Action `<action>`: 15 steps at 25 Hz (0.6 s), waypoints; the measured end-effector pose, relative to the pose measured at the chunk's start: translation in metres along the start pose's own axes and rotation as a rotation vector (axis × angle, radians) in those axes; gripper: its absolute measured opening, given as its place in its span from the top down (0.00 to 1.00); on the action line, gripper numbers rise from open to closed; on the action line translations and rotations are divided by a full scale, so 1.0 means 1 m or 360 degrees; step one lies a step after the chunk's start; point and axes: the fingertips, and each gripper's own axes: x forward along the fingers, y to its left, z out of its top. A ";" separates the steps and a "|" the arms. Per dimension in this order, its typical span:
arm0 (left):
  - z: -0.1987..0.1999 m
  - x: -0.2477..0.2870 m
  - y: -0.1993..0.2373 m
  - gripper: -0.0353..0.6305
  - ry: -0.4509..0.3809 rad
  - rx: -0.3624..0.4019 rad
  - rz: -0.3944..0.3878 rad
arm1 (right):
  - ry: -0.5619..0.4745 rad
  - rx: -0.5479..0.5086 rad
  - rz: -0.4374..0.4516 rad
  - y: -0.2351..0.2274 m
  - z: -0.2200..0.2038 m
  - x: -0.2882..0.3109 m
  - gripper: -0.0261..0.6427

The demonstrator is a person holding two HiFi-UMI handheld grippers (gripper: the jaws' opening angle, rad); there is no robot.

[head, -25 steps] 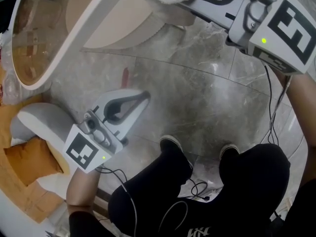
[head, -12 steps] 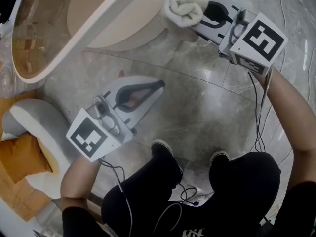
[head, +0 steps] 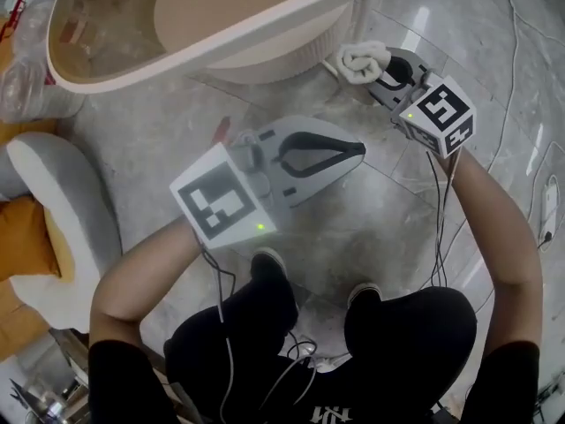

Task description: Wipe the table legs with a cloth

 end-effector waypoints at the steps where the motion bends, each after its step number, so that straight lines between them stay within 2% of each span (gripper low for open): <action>1: 0.001 0.000 0.002 0.94 -0.0012 -0.0022 0.0013 | 0.0023 -0.0002 0.0001 0.001 -0.005 0.002 0.82; 8: 0.000 -0.001 0.005 0.94 -0.0039 -0.0033 0.0027 | 0.0028 -0.0023 0.0020 -0.002 -0.012 0.007 0.78; 15: -0.008 -0.015 0.000 0.94 -0.0019 -0.0058 0.0024 | -0.0003 -0.0035 -0.0034 0.002 -0.011 0.003 0.80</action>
